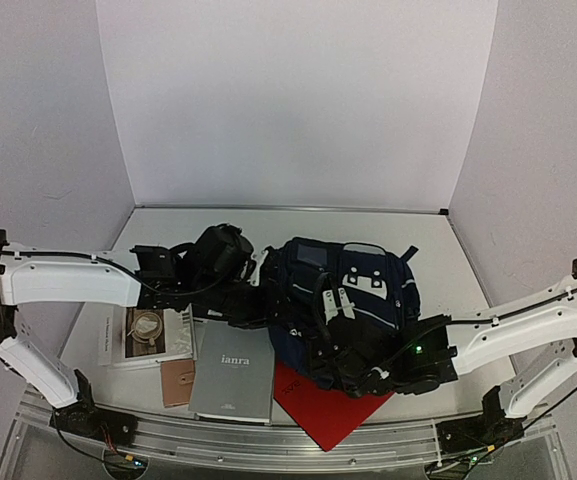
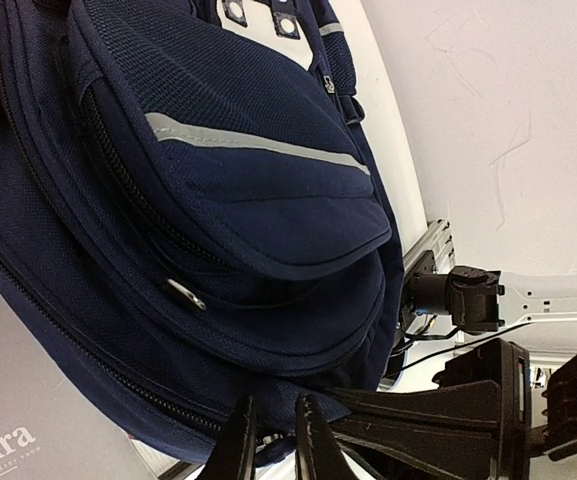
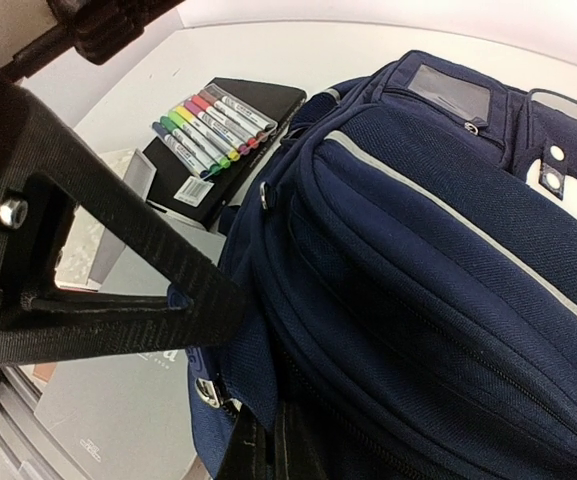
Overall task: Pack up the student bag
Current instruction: Unzip the student bag at the center of the board.
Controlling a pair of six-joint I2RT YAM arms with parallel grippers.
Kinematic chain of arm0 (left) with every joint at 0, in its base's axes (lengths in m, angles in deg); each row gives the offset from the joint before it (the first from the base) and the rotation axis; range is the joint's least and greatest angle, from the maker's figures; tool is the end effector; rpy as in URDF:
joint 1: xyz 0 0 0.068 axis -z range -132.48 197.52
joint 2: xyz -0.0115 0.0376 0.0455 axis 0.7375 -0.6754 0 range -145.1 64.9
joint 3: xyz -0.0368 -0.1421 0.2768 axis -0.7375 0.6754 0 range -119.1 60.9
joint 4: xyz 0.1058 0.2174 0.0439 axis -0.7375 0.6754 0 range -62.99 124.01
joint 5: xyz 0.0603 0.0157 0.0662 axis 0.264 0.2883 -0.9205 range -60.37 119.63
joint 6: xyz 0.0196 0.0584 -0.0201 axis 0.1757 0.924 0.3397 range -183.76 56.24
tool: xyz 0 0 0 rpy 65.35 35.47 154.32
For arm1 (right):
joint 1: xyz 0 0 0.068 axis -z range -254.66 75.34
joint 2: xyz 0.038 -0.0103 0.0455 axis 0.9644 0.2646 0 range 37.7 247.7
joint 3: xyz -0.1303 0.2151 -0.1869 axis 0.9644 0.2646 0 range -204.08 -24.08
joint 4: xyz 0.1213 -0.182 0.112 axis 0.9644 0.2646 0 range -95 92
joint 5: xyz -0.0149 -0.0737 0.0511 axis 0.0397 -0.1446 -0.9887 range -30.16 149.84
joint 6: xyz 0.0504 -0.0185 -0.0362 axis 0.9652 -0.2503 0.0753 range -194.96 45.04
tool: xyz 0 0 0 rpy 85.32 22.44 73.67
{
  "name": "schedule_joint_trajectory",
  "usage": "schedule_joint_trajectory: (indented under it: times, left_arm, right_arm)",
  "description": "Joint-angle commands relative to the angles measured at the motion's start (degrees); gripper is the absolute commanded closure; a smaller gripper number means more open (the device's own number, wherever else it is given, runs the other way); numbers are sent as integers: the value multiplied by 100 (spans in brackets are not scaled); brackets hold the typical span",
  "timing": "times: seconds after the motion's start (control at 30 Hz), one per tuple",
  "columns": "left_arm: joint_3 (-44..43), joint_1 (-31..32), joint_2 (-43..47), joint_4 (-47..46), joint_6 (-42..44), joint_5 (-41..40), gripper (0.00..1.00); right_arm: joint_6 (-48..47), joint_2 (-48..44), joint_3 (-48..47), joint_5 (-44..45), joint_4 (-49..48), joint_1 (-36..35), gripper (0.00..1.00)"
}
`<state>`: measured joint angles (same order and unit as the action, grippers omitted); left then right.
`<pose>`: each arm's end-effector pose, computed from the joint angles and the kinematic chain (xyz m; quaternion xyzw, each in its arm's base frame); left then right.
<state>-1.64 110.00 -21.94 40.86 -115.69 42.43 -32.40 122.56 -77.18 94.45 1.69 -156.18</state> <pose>0.1437 -0.3003 0.3033 0.1307 0.8855 -0.4195 0.1511 0.0738 0.3012 0.2770 -0.1647 0.8536 0.2412 0.4313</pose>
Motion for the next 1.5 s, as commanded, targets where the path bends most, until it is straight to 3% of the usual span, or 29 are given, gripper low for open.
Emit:
schedule_joint_trajectory:
  times: [0.0,0.2,0.3,0.47,0.63,0.8,0.97,1.1,1.47]
  left_arm:
    - [418,-14,517,-94,-139,-533,100]
    - [751,-78,787,8,-187,-921,100]
    - [919,-107,897,-368,54,-554,98]
    - [1147,-106,924,-812,456,249,86]
    - [1435,-105,1232,-385,401,-84,68]
    - [1614,-105,1443,10,207,-494,59]
    - [1638,-104,1438,-700,342,-58,51]
    - [1484,-86,1157,-1103,552,280,50]
    - [501,333,358,-693,1004,133,54]
  right_arm:
    - [248,-249,-68,584,-225,-21,100]
    - [371,-286,-32,684,-97,-25,100]
    - [381,-275,-46,666,-67,-22,100]
    - [367,-205,-100,678,-45,-20,100]
    - [354,-180,-130,666,-33,-21,100]
    - [306,-167,-148,661,-27,-18,100]
    - [261,-111,-206,617,-28,-22,100]
    - [242,-71,-261,597,-27,-22,100]
    - [253,-75,-267,626,-27,-19,100]
